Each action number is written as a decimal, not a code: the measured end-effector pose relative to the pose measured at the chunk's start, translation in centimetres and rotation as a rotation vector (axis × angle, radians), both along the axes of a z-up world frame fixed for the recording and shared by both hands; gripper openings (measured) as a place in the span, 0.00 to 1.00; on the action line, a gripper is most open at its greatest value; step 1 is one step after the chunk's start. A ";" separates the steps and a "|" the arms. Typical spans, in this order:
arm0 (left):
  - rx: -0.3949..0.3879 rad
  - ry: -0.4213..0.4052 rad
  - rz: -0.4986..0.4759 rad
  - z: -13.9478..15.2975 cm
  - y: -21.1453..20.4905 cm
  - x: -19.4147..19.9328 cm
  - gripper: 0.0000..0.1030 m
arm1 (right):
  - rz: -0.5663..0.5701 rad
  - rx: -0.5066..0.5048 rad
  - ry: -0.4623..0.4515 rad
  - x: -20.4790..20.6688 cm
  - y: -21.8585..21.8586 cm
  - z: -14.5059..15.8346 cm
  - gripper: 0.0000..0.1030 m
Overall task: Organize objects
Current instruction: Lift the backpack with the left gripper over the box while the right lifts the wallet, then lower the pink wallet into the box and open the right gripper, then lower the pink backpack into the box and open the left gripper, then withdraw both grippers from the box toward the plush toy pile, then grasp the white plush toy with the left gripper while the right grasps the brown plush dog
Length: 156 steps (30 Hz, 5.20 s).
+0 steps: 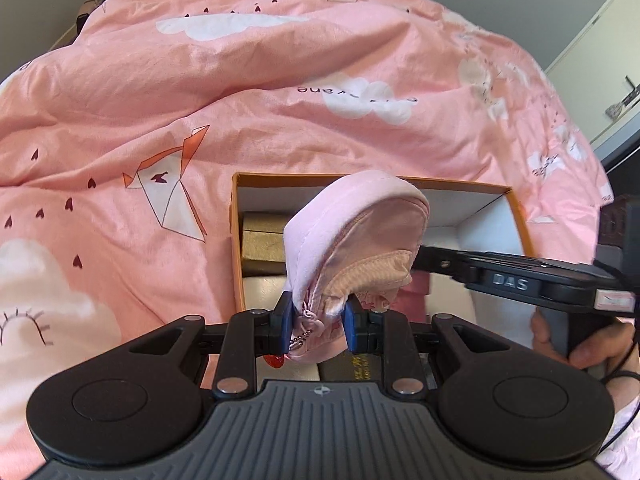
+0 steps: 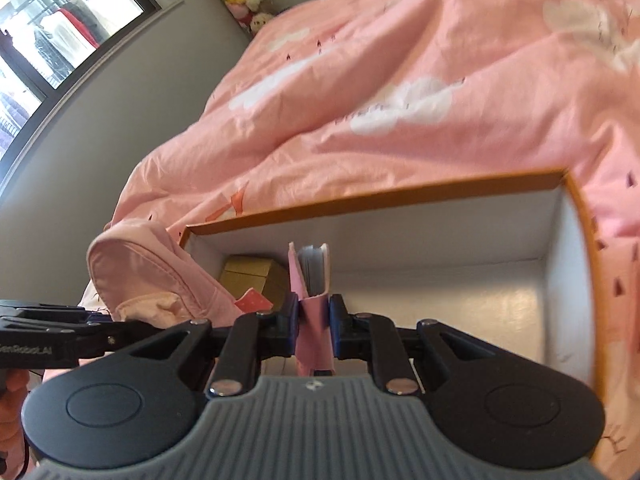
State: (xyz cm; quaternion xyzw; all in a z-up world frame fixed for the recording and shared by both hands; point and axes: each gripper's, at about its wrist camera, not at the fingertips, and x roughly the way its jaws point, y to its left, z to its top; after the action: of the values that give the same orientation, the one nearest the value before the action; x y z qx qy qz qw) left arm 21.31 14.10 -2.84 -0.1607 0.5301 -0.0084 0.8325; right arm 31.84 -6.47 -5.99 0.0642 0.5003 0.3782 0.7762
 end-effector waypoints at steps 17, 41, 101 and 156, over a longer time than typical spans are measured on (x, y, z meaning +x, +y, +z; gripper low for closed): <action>-0.026 0.015 0.004 -0.5 1.1 1.6 0.28 | -0.072 -0.120 0.185 2.9 3.3 -5.9 0.20; -0.198 0.226 -0.089 -7.1 -1.0 5.8 0.29 | -0.075 -0.094 0.035 0.2 -2.1 -1.6 0.28; 0.074 -0.113 -0.050 -0.8 -5.4 -6.2 0.12 | 0.081 -0.512 0.108 -3.5 -1.5 -5.6 0.05; -0.107 0.076 -0.320 -8.0 -15.4 -15.5 0.61 | 0.020 -0.437 -0.146 -21.3 -13.2 -0.1 0.48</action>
State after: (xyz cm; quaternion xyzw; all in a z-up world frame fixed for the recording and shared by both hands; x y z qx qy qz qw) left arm 5.78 -1.28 -10.87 -0.1185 0.5790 -0.1631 0.7900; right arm 10.54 -19.64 -6.13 -0.1377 0.5135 0.2723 0.8020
